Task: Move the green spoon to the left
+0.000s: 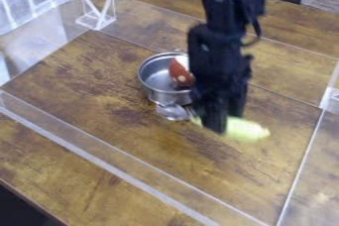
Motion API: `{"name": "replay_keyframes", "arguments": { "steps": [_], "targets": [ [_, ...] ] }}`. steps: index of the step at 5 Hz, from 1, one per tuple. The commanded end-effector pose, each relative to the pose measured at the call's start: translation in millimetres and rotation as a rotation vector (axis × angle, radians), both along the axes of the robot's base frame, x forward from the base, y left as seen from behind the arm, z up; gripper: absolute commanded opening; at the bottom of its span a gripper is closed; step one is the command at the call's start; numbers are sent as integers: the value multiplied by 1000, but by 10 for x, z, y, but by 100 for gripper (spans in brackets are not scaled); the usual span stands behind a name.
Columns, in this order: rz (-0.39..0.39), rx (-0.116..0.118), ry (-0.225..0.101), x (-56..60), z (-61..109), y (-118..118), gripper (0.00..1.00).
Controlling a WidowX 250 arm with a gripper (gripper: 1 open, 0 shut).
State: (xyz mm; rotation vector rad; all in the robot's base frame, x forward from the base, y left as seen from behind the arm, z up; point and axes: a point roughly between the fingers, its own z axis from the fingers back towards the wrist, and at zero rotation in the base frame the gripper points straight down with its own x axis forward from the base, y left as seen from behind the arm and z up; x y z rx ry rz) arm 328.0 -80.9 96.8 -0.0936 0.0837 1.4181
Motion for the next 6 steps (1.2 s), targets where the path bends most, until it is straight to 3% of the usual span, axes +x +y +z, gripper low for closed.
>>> {"name": "replay_keyframes", "arguments": {
  "steps": [1,2,3,4,6],
  "targets": [
    [66,-2,-139,6,526,200,0],
    [94,-6,-175,-108,620,324,0],
    [112,-2,-196,-175,607,482,0],
    [139,13,-208,-273,558,611,0],
    [233,54,-215,-295,611,794,0]
  ]
}}
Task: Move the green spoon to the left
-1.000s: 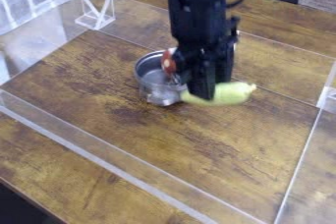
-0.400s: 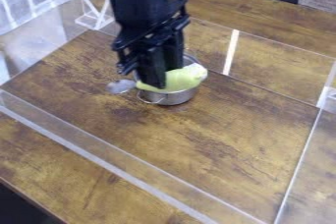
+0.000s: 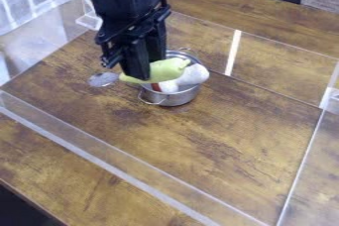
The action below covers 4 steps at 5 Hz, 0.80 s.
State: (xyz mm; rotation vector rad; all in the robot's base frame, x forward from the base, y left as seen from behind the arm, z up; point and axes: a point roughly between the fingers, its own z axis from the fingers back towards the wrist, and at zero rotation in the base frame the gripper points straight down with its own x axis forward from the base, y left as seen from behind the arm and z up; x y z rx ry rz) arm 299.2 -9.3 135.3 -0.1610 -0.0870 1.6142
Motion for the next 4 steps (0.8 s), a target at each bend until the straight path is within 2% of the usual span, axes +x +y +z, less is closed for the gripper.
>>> {"name": "replay_keyframes", "arguments": {
  "steps": [1,2,3,4],
  "targets": [
    [72,25,-72,5,235,158,0],
    [20,38,-69,32,112,301,0],
    [-33,62,-66,21,-34,441,0],
    [-55,81,-63,-54,-32,510,0]
  ]
}}
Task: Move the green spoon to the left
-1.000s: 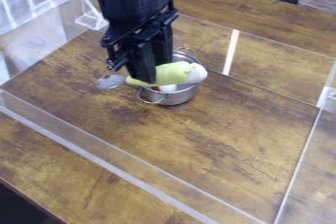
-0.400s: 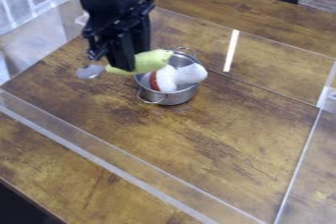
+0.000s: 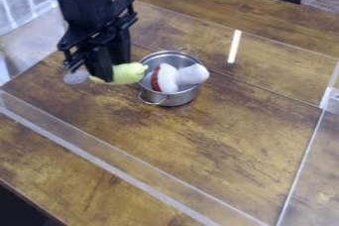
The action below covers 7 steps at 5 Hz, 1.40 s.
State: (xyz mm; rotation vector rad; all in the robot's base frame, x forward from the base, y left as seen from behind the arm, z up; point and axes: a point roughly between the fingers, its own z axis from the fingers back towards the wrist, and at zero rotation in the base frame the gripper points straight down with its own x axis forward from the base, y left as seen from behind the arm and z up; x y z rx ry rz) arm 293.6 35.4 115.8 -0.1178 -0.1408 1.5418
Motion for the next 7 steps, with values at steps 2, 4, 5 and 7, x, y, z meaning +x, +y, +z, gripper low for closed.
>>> {"name": "replay_keyframes", "arguments": {
  "steps": [2,4,5,7],
  "targets": [
    [-131,35,-60,-95,138,122,0],
    [-206,56,-76,-27,-9,58,0],
    [-187,69,-82,37,-70,-42,0],
    [-346,63,-80,137,313,-17,0]
  ]
}}
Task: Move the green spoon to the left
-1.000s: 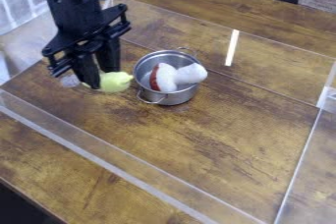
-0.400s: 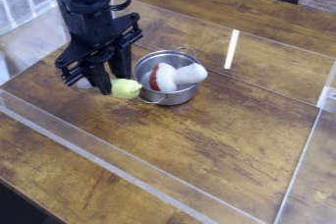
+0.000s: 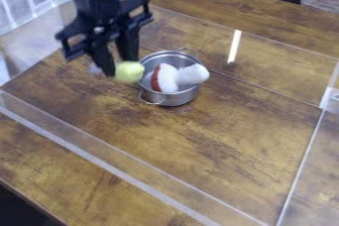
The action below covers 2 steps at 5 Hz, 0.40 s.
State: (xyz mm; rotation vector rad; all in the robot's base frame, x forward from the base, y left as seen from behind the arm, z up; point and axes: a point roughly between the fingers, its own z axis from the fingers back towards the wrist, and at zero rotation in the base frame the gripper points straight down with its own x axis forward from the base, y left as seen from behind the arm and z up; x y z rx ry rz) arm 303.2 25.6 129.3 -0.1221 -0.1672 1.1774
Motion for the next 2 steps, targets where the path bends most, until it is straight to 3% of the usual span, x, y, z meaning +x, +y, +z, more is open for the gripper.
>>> {"name": "replay_keyframes", "arguments": {
  "steps": [1,2],
  "targets": [
    [-35,12,-45,45,229,118,0],
    [-50,15,-34,15,167,150,0]
  ]
}}
